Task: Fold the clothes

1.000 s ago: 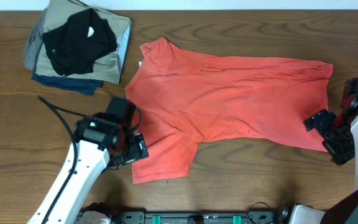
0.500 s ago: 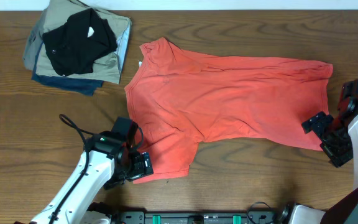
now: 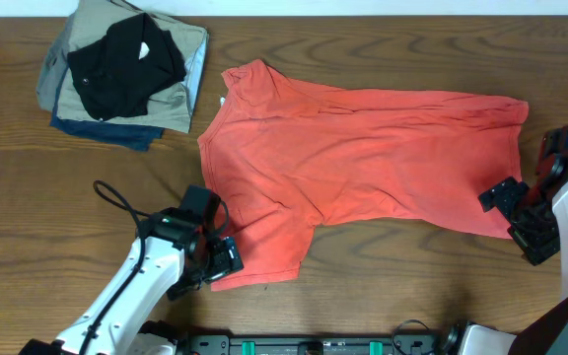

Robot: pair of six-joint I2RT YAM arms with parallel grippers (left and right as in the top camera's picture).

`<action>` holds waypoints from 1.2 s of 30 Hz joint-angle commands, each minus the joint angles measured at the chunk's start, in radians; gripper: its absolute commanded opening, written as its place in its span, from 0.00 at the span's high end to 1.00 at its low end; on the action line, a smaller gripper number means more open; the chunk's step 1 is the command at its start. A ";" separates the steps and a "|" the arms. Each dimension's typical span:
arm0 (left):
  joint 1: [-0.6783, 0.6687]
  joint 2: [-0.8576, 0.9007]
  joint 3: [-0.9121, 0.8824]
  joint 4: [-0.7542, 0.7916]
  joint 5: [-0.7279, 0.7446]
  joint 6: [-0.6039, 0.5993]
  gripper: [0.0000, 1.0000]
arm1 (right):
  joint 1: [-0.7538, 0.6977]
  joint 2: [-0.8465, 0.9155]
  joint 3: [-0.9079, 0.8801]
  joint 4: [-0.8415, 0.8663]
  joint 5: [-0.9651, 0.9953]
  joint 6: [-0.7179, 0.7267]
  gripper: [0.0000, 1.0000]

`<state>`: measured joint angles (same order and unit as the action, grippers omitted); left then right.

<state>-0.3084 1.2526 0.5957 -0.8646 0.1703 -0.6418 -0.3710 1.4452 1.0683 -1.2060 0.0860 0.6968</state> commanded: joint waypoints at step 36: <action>0.006 0.036 -0.122 0.130 0.018 -0.288 0.94 | 0.002 -0.004 -0.005 -0.015 0.015 0.030 0.01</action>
<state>-0.3084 1.2812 0.5003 -0.7292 0.2073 -0.9234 -0.3710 1.4456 1.0672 -1.2140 0.0860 0.6987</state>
